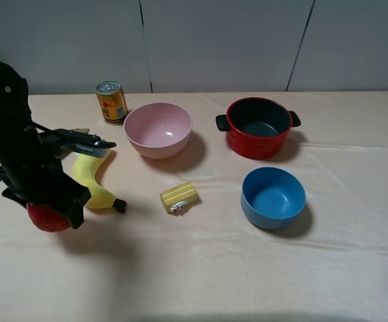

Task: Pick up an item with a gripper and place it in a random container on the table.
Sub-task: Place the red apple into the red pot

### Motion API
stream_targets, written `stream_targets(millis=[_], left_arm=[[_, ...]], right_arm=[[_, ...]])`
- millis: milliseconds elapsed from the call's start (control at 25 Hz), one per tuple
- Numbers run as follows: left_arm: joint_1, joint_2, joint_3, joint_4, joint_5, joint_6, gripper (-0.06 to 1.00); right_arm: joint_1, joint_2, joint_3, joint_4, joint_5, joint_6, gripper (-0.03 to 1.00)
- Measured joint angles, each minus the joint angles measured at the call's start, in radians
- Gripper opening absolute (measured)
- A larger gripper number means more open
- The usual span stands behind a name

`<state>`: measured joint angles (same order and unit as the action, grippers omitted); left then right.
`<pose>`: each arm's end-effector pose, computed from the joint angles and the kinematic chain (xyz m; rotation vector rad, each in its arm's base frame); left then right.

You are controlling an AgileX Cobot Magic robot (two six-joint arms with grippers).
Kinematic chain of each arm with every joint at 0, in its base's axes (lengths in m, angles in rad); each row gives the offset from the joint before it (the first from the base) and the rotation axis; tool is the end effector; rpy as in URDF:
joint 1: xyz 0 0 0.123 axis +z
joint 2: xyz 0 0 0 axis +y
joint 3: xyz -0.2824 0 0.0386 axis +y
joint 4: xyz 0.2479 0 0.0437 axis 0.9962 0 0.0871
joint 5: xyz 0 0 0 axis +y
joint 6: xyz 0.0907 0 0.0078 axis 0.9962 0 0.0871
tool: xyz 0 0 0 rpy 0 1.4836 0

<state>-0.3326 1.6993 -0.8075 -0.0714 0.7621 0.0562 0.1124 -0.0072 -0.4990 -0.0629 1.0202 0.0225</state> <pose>0.2486 -0.0906 0.1417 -0.5266 -3.0934 0.0777 -0.0037 -0.0053 0.2803 -0.0881 1.9941 0.0121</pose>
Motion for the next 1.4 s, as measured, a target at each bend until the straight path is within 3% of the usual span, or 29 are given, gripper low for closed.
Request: stream_targets(millis=[40, 400, 640, 960, 1400], left_arm=[[-0.005, 0.000, -0.044, -0.011, 0.059, 0.000, 0.72], [-0.078, 0.004, -0.260, -0.020, 0.261, -0.001, 0.72], [-0.154, 0.104, -0.462, -0.073, 0.400, -0.006, 0.72], [-0.268, 0.283, -0.807, -0.083, 0.411, -0.007, 0.72], [-0.353, 0.532, -1.220, -0.083, 0.412, 0.007, 0.72]], right_arm=[[0.000, 0.000, 0.000, 0.000, 0.000, 0.000, 0.69], [0.000, 0.000, 0.000, 0.000, 0.000, 0.000, 0.69], [0.000, 0.000, 0.000, 0.000, 0.000, 0.000, 0.69], [0.000, 0.000, 0.000, 0.000, 0.000, 0.000, 0.69], [0.000, 0.000, 0.000, 0.000, 0.000, 0.000, 0.69]])
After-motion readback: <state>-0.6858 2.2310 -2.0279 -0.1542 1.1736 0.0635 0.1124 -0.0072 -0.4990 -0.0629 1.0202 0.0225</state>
